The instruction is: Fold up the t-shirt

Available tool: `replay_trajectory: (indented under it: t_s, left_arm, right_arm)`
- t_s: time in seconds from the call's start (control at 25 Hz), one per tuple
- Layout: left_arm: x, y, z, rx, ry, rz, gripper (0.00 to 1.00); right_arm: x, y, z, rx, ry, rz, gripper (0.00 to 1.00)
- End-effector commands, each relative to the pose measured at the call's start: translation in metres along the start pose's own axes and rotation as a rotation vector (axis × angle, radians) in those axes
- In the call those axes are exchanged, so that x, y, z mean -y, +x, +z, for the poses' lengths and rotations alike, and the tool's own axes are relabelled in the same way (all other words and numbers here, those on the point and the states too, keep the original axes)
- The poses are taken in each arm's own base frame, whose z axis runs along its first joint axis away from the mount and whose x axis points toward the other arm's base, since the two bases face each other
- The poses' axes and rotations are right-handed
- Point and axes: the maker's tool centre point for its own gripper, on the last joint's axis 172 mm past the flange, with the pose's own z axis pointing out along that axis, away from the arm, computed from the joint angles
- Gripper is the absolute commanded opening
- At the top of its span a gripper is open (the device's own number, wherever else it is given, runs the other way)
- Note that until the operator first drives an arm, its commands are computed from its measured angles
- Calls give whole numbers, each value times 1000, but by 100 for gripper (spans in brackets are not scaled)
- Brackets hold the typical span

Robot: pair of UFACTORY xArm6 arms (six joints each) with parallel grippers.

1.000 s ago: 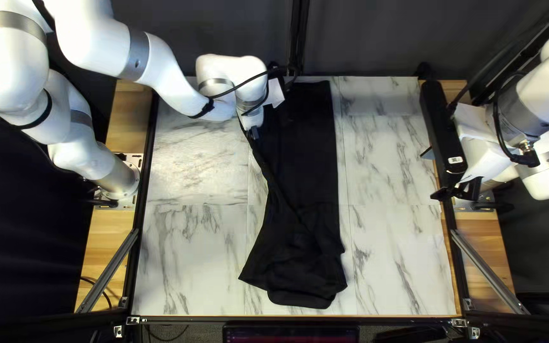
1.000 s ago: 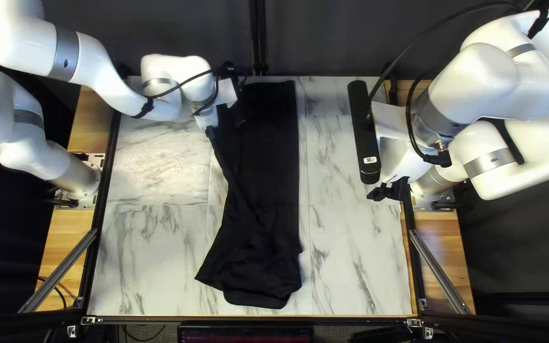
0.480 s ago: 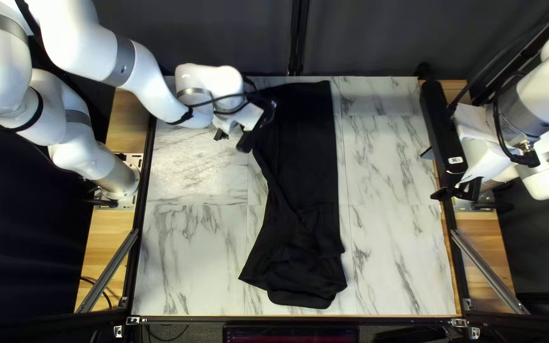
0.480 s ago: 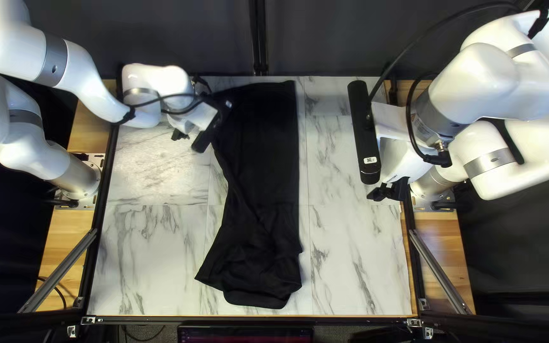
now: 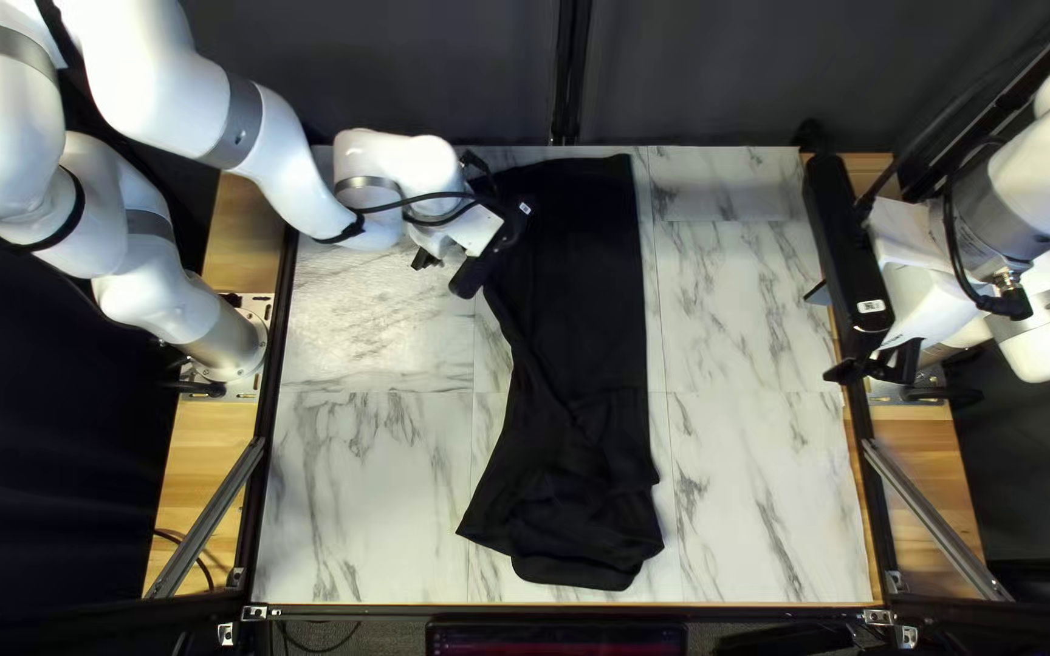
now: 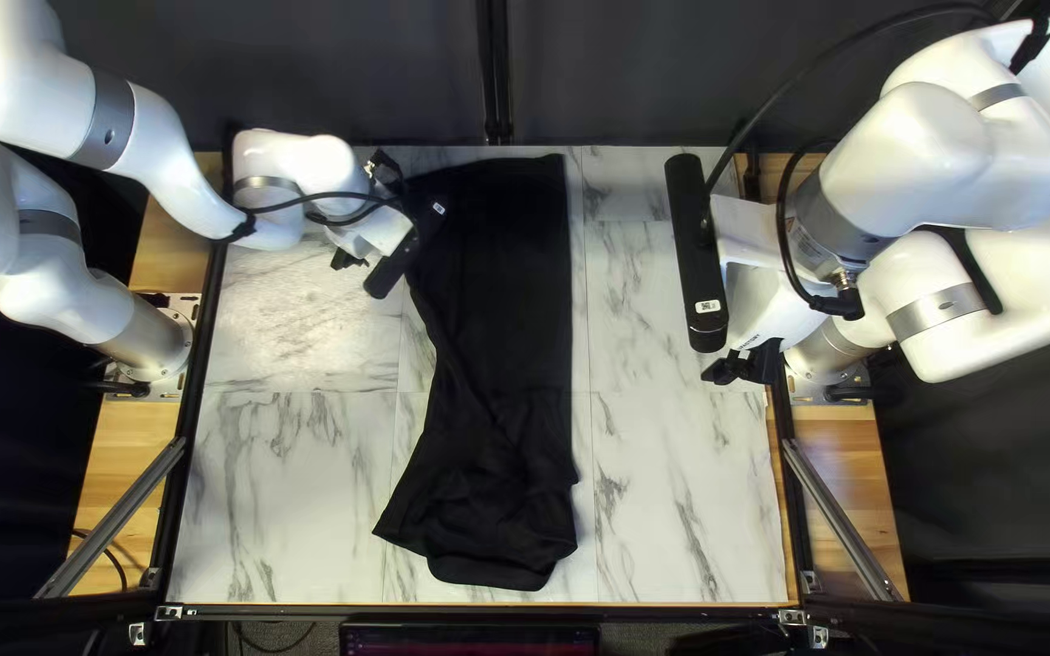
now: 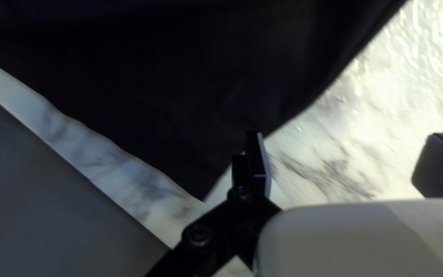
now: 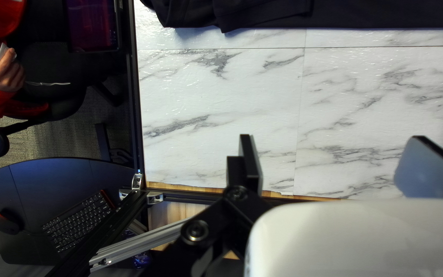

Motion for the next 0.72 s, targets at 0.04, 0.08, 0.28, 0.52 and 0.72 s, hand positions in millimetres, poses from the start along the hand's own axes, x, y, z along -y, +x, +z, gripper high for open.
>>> replay_trajectory:
  t_s: [0.04, 0.08, 0.28, 0.52, 0.72]
  left_arm:
    - [-1, 12, 6, 18, 6, 38, 100]
    - [-2, 14, 8, 24, 5, 39, 99]
    - [-5, 16, 15, 44, 6, 28, 83]
    - [-2, 11, 24, 48, -9, -2, 70]
    - [-1, 10, 30, 45, -30, -20, 18]
  right_arm:
    - [0, 0, 0, 0, 0, 0, 100]
    - [0, 0, 0, 0, 0, 0, 100]
    - [0, 0, 0, 0, 0, 0, 100]
    - [0, 0, 0, 0, 0, 0, 100]
    - [0, 0, 0, 0, 0, 0, 100]
